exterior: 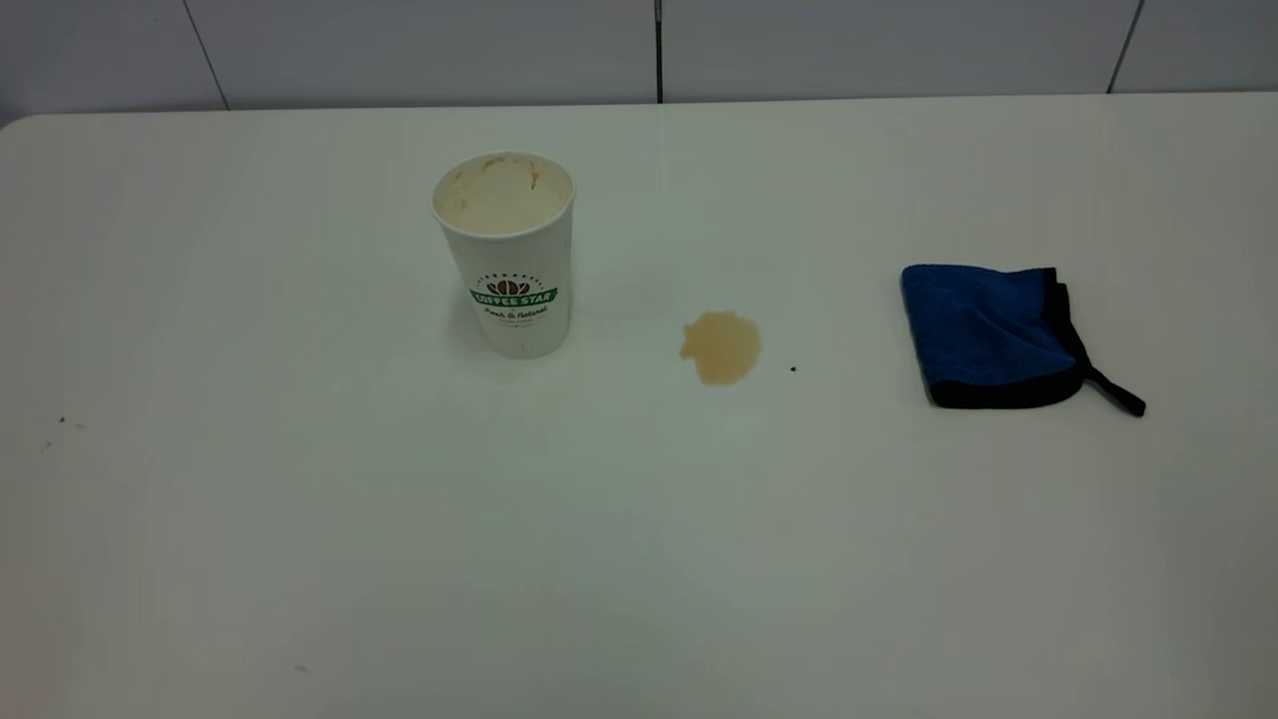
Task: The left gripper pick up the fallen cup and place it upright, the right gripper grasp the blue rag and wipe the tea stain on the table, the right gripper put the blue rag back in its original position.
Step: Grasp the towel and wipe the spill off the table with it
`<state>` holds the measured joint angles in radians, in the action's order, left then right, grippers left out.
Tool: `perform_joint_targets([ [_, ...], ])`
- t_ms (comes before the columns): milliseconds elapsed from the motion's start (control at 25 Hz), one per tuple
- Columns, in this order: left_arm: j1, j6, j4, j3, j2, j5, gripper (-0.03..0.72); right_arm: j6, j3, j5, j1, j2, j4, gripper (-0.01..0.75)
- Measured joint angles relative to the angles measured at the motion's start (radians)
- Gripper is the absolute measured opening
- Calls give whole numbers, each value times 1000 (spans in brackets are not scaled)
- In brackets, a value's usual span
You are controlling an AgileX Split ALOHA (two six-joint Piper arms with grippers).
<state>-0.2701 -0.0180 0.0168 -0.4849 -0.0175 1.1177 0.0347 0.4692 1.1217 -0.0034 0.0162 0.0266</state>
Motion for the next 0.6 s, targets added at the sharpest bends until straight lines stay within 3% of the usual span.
perform_joint_targets([
  [400, 265, 0, 0, 0, 35, 5, 524, 0, 0, 0, 0, 0, 0, 534],
  [600, 327, 0, 0, 0, 35, 5, 524, 0, 0, 0, 0, 0, 0, 534],
])
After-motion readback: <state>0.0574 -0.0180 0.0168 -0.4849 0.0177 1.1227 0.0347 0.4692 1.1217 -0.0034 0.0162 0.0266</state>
